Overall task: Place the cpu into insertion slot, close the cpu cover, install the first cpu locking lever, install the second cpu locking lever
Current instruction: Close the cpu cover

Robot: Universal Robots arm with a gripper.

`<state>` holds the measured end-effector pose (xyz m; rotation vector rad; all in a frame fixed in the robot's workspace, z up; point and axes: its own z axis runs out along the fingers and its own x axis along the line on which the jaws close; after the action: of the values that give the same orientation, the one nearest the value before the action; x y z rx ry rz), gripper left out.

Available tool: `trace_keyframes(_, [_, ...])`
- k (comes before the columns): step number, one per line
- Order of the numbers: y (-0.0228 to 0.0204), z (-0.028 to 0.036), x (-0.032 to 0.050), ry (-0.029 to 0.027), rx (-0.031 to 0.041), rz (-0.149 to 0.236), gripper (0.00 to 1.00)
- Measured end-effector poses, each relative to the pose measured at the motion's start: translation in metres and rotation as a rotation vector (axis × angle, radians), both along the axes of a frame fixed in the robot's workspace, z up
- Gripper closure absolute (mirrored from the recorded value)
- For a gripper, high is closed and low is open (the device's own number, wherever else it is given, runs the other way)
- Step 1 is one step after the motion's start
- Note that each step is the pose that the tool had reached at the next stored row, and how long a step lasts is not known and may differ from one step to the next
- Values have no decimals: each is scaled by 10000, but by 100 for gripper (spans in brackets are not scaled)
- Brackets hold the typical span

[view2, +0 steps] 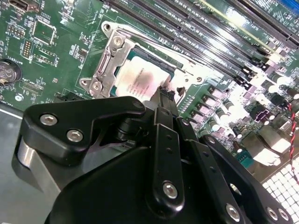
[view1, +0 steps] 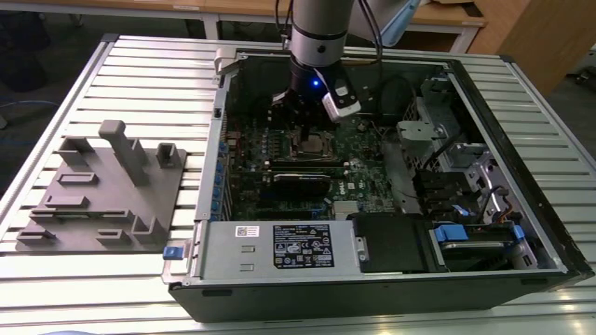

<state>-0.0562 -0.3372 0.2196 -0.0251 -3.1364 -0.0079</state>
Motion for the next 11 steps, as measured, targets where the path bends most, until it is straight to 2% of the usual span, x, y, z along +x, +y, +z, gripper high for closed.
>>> trace_keyframes(6, [0,-6,-53,-26,1,0,90])
trace_keyframes(11, [0,-54,-94,-27,-5,-1,90])
